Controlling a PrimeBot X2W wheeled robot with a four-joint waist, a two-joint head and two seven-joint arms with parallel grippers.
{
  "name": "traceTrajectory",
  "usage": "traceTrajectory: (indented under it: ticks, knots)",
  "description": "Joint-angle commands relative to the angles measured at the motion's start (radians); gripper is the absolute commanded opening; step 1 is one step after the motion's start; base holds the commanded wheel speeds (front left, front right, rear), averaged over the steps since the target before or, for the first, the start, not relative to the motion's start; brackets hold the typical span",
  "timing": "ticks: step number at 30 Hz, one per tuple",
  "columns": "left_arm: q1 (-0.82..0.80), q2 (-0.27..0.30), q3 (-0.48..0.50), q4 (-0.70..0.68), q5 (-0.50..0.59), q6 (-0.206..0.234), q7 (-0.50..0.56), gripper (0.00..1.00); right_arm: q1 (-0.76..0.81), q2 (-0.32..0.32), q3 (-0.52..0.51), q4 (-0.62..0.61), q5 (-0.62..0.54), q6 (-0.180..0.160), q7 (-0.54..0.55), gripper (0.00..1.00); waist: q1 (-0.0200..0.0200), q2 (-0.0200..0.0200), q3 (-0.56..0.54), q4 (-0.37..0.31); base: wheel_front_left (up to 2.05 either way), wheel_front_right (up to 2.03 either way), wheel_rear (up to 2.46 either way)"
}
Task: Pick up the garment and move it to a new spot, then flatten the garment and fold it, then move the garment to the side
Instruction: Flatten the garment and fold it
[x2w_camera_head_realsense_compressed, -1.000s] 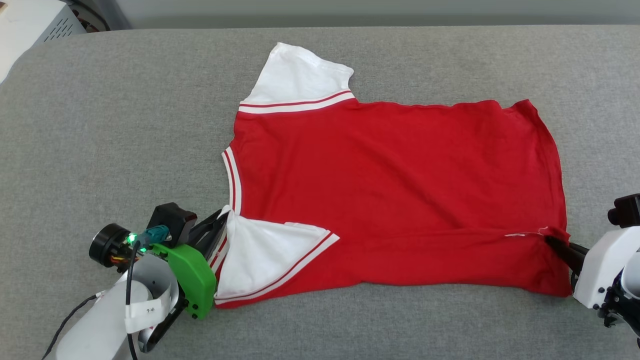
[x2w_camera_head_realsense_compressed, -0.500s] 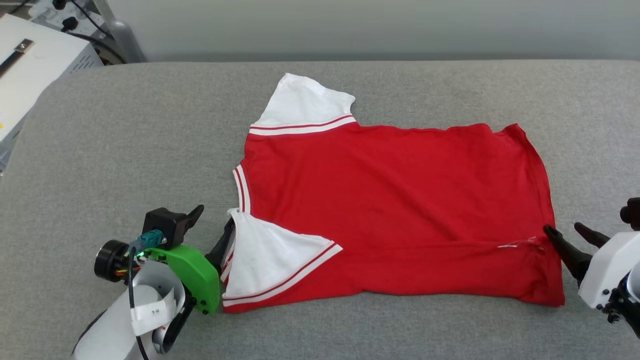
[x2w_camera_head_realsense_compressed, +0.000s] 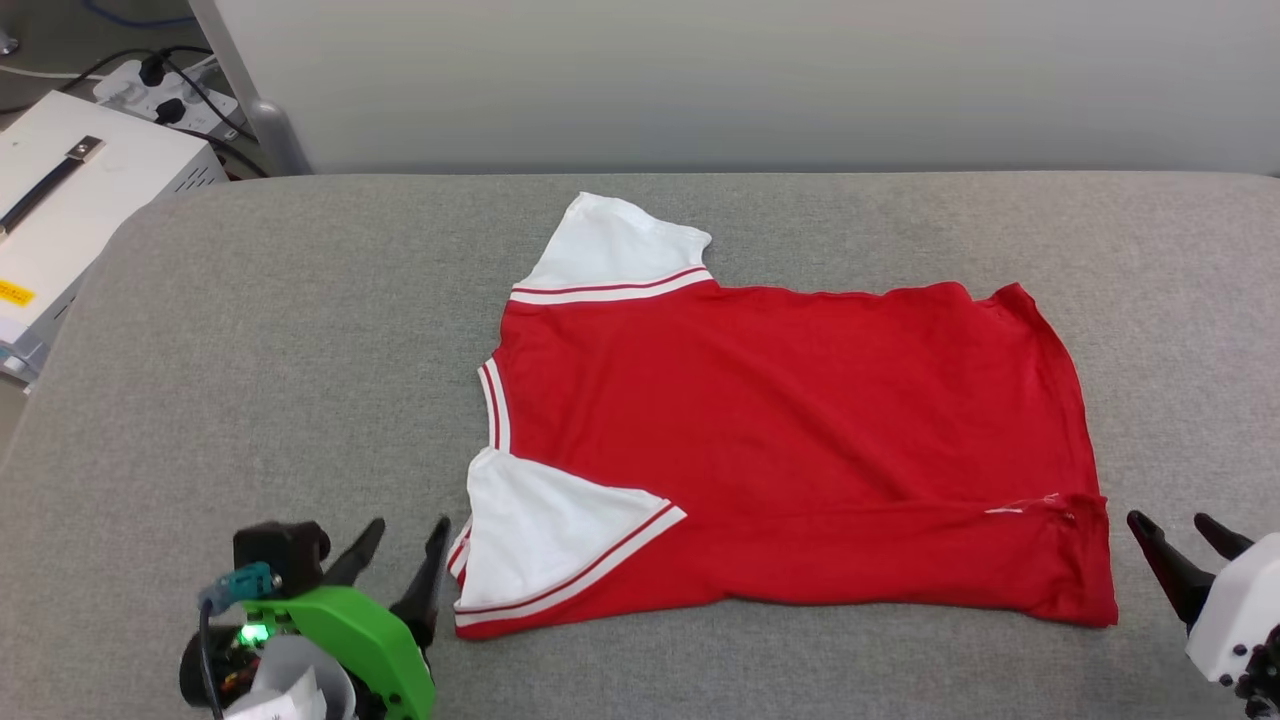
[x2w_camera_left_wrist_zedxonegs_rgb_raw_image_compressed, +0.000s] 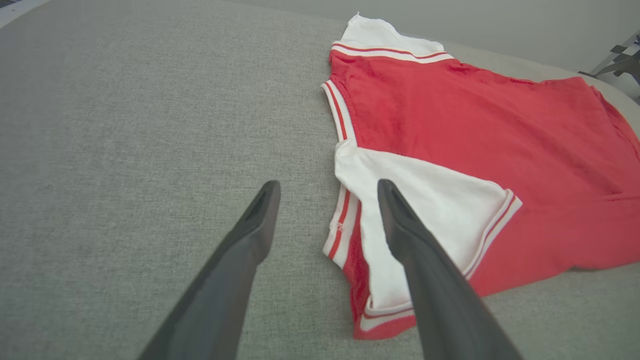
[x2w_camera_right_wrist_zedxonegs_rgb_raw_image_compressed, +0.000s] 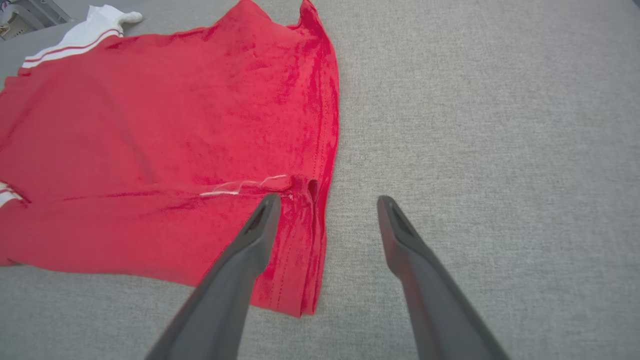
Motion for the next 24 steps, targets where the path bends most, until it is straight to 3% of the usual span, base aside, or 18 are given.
traceTrajectory:
  ticks: [1,7,11,17,24]
  knots:
    - [0.038,0.012,-0.003,-0.026,-0.012,0.012,0.02,1.0,0.025,0.02,-0.03,-0.018,-0.02,-0.008,0.019,1.0,0.0,0.0103,0.007,0.004,0.0,0.0,0.0]
    - [0.124,0.023,-0.038,-0.17,-0.052,0.036,0.11,1.0,0.084,0.129,-0.148,-0.119,-0.095,-0.008,0.093,1.0,0.0,0.0103,0.031,0.011,0.0,0.0,0.0]
    - [0.134,0.024,-0.068,-0.207,-0.054,0.047,0.161,1.0,0.1,0.176,-0.173,-0.167,-0.126,-0.008,0.121,1.0,0.0,0.0103,0.049,0.008,0.0,0.0,0.0]
    - [0.108,0.016,-0.07,-0.177,-0.033,0.092,0.179,1.0,0.092,0.223,-0.19,-0.214,-0.141,-0.008,0.143,1.0,0.0,0.0103,0.075,-0.009,0.0,0.0,0.0]
    - [0.062,0.007,-0.066,-0.099,-0.012,0.128,0.188,1.0,0.089,0.235,-0.199,-0.241,-0.15,-0.008,0.157,1.0,0.0,0.0103,0.106,-0.026,0.0,0.0,0.0]
